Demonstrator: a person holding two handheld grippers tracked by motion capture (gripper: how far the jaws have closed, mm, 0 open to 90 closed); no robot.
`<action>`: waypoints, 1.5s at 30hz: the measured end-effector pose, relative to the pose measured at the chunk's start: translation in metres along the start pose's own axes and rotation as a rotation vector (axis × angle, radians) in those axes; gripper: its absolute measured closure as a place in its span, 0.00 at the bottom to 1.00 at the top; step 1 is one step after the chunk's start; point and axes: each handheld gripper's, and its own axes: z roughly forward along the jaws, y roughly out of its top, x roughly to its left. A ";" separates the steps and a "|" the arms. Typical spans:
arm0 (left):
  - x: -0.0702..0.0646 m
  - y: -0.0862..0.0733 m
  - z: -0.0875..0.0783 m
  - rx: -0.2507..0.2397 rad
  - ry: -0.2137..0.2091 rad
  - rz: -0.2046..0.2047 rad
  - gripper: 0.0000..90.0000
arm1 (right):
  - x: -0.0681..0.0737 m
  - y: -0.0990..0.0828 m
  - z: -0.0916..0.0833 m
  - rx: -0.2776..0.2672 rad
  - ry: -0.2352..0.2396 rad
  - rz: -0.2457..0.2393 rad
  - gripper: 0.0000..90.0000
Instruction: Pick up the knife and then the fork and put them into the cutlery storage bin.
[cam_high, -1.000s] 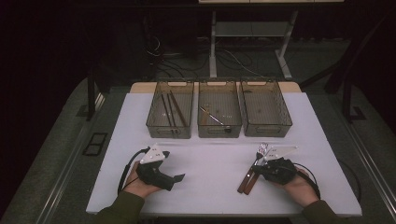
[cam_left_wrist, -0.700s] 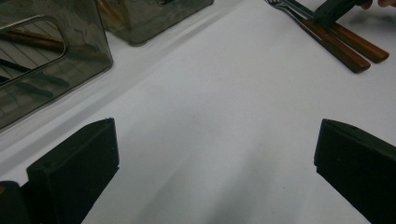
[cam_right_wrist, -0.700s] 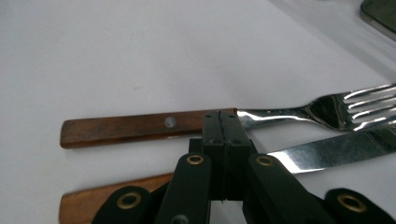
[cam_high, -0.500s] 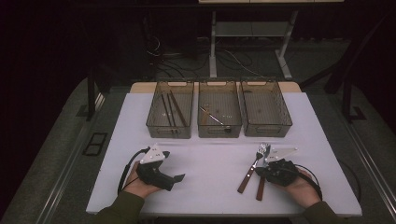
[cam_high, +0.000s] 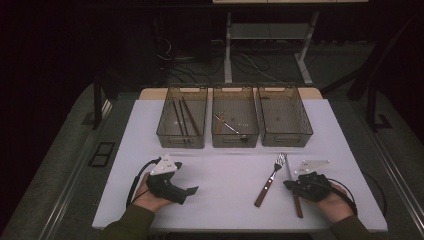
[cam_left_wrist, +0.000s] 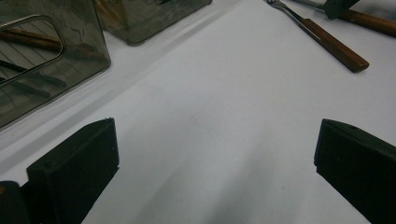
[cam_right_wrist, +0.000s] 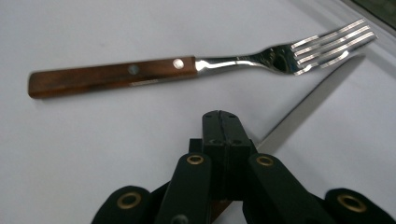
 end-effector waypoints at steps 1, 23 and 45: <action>0.000 0.000 0.000 -0.001 -0.001 0.001 0.00 | 0.000 -0.001 0.000 0.006 -0.006 0.001 1.00; 0.001 0.001 0.002 0.005 -0.007 0.004 0.00 | -0.008 -0.019 -0.018 0.044 -0.033 0.032 1.00; 0.000 0.001 0.003 0.012 -0.015 0.006 0.00 | -0.046 -0.031 -0.040 0.023 -0.016 0.119 0.87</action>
